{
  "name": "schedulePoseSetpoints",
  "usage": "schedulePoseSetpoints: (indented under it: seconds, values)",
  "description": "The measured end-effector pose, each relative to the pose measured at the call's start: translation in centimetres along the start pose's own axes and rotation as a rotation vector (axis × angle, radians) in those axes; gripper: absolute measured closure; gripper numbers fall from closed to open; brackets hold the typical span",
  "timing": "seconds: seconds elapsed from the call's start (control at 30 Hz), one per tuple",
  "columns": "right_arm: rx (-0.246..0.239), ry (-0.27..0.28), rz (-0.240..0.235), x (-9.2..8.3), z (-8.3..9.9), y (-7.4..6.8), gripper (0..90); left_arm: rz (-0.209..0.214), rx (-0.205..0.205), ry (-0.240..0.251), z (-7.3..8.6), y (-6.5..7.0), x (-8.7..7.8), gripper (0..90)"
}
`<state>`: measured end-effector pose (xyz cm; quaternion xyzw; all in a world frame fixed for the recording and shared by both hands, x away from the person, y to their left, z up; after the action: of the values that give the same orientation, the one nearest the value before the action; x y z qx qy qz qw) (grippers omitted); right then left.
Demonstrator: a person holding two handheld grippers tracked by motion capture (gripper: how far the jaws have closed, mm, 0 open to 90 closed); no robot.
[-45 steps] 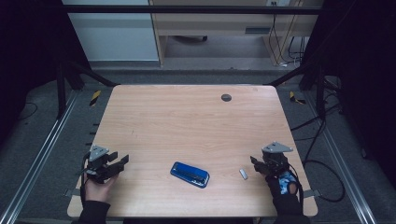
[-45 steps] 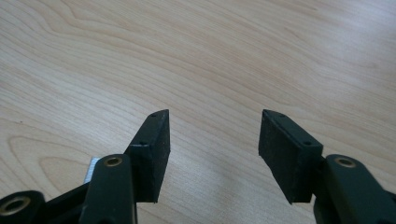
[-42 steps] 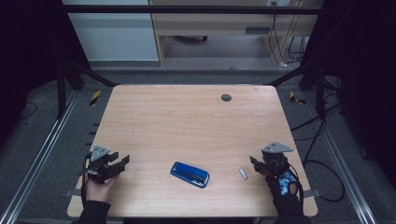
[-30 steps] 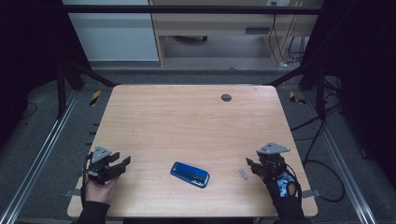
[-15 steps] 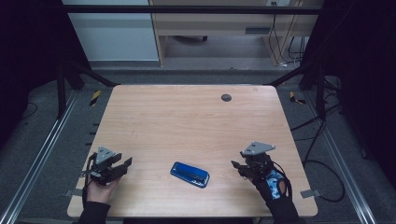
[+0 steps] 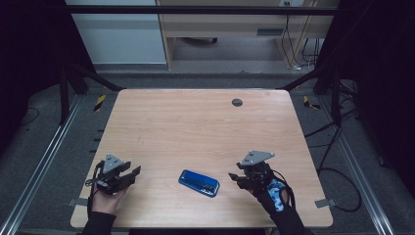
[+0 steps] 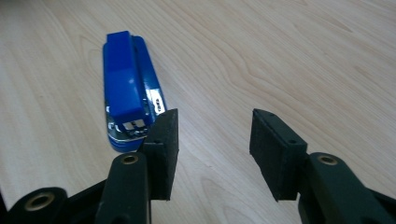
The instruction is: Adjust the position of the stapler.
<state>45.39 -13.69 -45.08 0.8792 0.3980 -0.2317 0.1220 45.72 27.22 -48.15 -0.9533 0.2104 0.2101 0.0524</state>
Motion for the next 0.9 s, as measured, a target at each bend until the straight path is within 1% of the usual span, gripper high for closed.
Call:
schedulePoseSetpoints:
  seconds: [0.07,0.17,0.33,0.4,0.5,0.73,0.9]
  values:
    - [0.003,0.003,-0.022,0.2,0.0,-0.3,54.6,0.010,0.008,0.001,-0.1,0.2,0.0,58.1]
    - [0.002,-0.004,-0.039,0.5,0.2,-0.8,55.6,0.024,0.018,0.004,-0.2,0.5,-0.1,60.7]
    - [-0.006,-0.009,-0.060,1.0,0.2,-1.2,56.6,0.036,0.036,-0.005,-0.2,1.0,0.1,62.1]
    - [-0.004,-0.010,-0.065,1.0,0.0,-1.3,57.0,0.036,0.044,-0.008,-0.2,1.1,0.1,61.0]
    - [-0.007,-0.009,-0.076,1.1,-0.3,-1.5,57.8,0.027,0.039,-0.007,-0.1,1.0,0.1,58.8]
    - [-0.018,-0.010,-0.106,1.6,-1.5,-2.1,57.8,0.011,0.042,-0.009,0.0,0.8,0.1,54.4]
    - [-0.023,-0.033,-0.125,2.0,-2.0,-2.5,57.2,0.001,0.053,-0.012,0.3,0.4,0.3,50.0]
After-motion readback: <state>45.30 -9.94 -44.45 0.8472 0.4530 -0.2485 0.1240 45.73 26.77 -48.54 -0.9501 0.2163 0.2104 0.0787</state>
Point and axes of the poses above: each handheld gripper's, and its own axes: x roughly forward along the jaws, z roughly out of its underside, y roughly to its right, the point moved 3 cm from there along x, roughly forward along the jaws, and after that the axes turned 12 degrees about y, right-handed, at the moved point
